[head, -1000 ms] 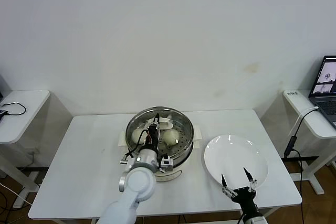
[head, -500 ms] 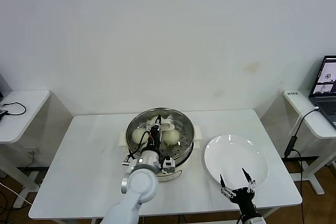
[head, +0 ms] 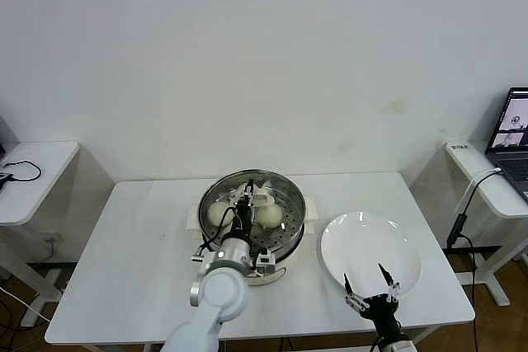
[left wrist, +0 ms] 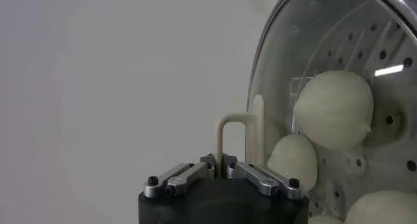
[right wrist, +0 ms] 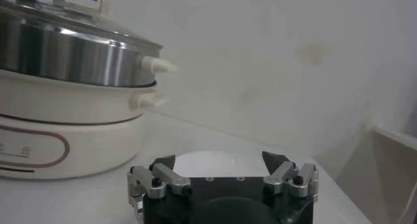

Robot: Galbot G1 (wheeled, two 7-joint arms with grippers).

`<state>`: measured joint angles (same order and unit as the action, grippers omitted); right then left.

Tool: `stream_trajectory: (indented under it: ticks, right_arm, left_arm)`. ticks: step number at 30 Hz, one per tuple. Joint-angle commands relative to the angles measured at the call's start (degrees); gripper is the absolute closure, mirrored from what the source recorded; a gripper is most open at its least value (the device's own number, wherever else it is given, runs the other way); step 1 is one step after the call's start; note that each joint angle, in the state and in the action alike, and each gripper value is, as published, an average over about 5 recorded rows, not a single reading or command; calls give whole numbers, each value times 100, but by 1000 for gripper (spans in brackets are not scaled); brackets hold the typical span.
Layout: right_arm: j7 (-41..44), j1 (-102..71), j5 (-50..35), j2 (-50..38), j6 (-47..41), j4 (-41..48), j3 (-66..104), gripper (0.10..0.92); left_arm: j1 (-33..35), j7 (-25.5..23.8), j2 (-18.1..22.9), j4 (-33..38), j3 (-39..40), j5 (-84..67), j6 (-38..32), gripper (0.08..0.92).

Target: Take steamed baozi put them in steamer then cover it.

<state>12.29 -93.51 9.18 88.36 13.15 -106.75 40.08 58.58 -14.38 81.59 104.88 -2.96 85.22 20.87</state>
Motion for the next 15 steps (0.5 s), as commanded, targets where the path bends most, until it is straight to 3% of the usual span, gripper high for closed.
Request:
stream_trajectory:
  ticks: [1,9,15]
  right_arm:
    - [2,-11,5,1,-4,-30,-3,203]
    - [4,-70,11,-1,-7,-89,-19,203]
    - [7,-155,-10,-58,-4,-193,-33,203]
  left_arm:
    - [287,32,-98,478,-7,15,-68,696]
    - [1082,174,-375,1496,-19,-79,-204,462]
    - [2197,538,-580,2548,-377,-512,-470,289]
